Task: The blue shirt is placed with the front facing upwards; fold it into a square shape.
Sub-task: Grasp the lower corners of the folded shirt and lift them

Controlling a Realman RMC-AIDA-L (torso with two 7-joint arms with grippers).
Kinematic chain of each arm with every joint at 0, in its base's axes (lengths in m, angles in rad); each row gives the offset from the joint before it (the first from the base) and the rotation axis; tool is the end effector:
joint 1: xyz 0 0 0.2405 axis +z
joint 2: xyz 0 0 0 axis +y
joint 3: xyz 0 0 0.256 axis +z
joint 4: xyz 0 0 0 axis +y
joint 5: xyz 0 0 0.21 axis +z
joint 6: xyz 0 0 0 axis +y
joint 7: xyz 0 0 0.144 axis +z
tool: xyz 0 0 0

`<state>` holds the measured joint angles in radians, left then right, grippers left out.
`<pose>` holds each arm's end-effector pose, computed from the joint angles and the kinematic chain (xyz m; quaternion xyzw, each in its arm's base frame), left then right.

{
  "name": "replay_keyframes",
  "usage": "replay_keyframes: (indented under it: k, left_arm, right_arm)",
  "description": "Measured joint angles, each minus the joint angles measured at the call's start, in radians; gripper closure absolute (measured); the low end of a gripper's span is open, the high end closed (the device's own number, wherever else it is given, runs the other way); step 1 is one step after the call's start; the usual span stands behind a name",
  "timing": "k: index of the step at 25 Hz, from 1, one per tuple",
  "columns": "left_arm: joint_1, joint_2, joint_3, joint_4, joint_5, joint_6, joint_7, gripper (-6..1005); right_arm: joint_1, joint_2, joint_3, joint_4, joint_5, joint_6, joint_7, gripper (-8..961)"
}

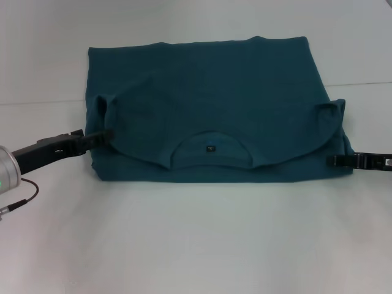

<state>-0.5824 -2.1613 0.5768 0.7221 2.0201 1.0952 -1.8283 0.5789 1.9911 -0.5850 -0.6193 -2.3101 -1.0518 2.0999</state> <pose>-0.2770 0.3900 0.0079 -0.8001 -0.4510 -0.2635 0.2949 0.3469 0.3813 0.0481 -0.7610 0.5532 0.1252 0.3149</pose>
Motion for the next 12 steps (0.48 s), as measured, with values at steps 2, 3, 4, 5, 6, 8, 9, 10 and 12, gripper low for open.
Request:
replay_keyframes:
  k: [2,3,4,5,6,8,9,10,12]
  left_arm:
    - [0.0,0.0,0.0,0.0,0.0,0.0,0.0,91]
    - [0.0,0.0,0.0,0.0,0.0,-0.002,0.0,91]
    - [-0.001,0.0,0.0,0.0,0.0,-0.004,0.0,91]
    - [-0.001,0.0,0.0,0.0,0.0,-0.006,0.0,90]
    - [-0.002,0.0,0.0,0.0,0.0,-0.007,0.0,90]
    - [-0.003,0.0,0.0,0.0,0.0,-0.009,0.0,90]
    - [-0.003,0.001,0.0,0.0,0.0,-0.009,0.0,90]
    - [-0.004,0.001,0.0,0.0,0.0,-0.01,0.0,90]
    - [-0.004,0.001,-0.001,0.0,0.0,-0.012,0.0,90]
  right_arm:
    - [0.007,0.0,-0.009,0.014,0.0,0.016,0.0,300]
    - [0.009,0.0,-0.012,0.018,0.0,0.022,0.0,302]
    - [0.011,0.001,-0.017,0.022,0.0,0.027,0.0,305]
    - [0.013,0.002,-0.02,0.024,0.0,0.03,0.0,307]
    - [0.013,0.003,-0.022,0.024,0.0,0.033,0.0,309]
    - [0.014,0.004,-0.023,0.024,0.002,0.034,0.0,314]
    - [0.014,0.004,-0.023,0.024,0.002,0.034,0.002,317]
    - [0.015,0.004,-0.023,0.024,0.002,0.034,0.003,319]
    - [0.015,0.004,-0.023,0.024,0.001,0.034,0.005,324]
